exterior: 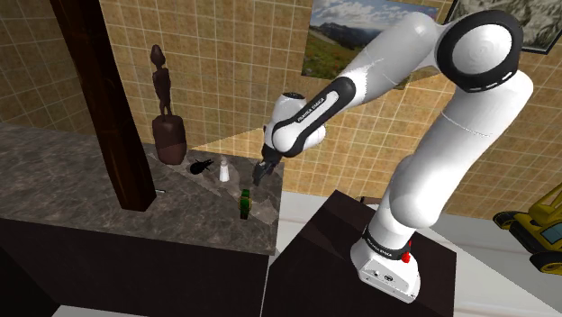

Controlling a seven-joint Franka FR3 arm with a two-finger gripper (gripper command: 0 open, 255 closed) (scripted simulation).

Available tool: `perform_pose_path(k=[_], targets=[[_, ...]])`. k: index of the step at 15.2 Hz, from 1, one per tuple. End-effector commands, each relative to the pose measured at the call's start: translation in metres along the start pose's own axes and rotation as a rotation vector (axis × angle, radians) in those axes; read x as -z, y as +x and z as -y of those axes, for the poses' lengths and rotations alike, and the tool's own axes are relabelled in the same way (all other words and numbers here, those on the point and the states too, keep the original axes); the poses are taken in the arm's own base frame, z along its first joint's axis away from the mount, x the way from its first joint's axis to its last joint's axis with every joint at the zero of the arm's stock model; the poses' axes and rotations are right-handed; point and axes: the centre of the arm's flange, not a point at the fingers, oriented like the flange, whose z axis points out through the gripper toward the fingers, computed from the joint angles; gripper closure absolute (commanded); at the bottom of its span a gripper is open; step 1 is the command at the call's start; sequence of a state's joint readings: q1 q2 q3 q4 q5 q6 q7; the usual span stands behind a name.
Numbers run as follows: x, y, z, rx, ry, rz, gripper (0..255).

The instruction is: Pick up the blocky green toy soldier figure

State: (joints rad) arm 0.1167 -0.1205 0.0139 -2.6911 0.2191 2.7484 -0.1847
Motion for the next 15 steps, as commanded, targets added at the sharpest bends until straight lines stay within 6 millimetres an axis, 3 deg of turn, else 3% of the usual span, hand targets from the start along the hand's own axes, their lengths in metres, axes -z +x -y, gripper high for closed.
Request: perform_pose_path(k=[1, 6, 15], targets=[[-0.027, 0.005, 0.002, 0.009, -0.002, -0.004, 0], [-0.092, 0.018, 0.007, 0.032, -0.005, -0.01, 0], [-0.137, 0.011, 0.004, 0.034, -0.005, -0.011, 0]])
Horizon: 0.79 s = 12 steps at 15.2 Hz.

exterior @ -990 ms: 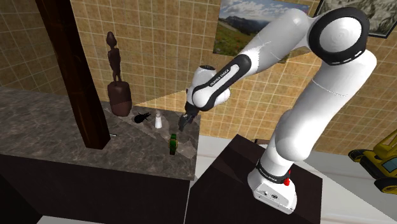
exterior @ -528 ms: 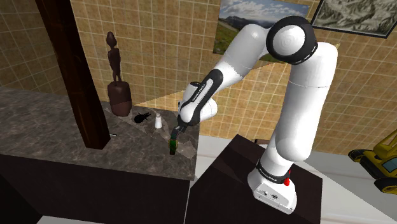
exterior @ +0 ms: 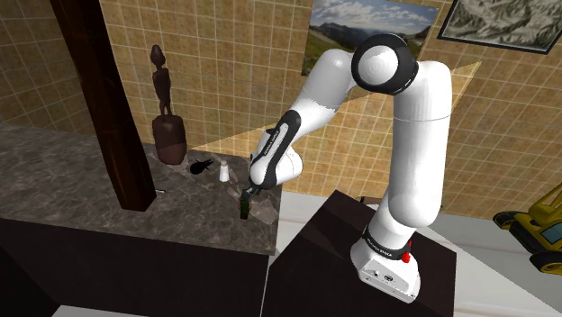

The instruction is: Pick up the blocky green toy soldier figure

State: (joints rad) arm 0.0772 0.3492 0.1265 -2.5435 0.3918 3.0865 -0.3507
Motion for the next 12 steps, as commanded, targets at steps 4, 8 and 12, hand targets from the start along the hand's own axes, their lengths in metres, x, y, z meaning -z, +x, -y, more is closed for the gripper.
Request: perform_pose_path(k=[4, 8, 12], targets=[[-0.0031, -0.0014, -0.0009, 0.0, 0.0, -0.001, 255], [-0.003, -0.0013, -0.0009, 0.0, 0.0, -0.001, 255], [0.0012, 0.0001, -0.0001, 0.0, 0.0, -0.001, 255]])
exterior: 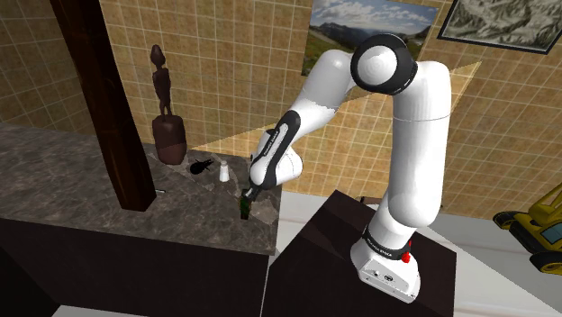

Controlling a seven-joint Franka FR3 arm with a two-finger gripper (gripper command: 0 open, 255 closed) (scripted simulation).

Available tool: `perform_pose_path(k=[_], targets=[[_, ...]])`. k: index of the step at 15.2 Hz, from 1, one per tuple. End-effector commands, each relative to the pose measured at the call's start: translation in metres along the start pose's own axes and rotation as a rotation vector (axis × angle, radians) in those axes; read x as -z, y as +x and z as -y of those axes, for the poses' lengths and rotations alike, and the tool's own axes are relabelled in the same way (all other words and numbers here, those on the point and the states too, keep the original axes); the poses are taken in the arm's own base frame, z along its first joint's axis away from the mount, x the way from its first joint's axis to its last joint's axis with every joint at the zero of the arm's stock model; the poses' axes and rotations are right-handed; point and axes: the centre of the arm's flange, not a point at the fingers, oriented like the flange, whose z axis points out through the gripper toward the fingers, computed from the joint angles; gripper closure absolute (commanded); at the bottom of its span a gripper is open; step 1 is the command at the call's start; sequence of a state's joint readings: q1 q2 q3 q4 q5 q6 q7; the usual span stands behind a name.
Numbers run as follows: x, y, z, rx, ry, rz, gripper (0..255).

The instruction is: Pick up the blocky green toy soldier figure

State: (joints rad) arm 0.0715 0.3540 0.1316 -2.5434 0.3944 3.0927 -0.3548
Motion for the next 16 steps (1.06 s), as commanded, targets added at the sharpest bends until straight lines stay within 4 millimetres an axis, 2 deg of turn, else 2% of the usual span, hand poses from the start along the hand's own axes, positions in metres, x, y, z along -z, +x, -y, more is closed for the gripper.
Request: perform_pose_path(k=[1, 14, 16], targets=[[0.008, 0.002, 0.001, 0.0, 0.0, 0.001, 255], [0.075, 0.015, 0.006, 0.0, 0.0, 0.001, 255], [0.076, 0.016, 0.006, 0.0, 0.0, 0.001, 255]])
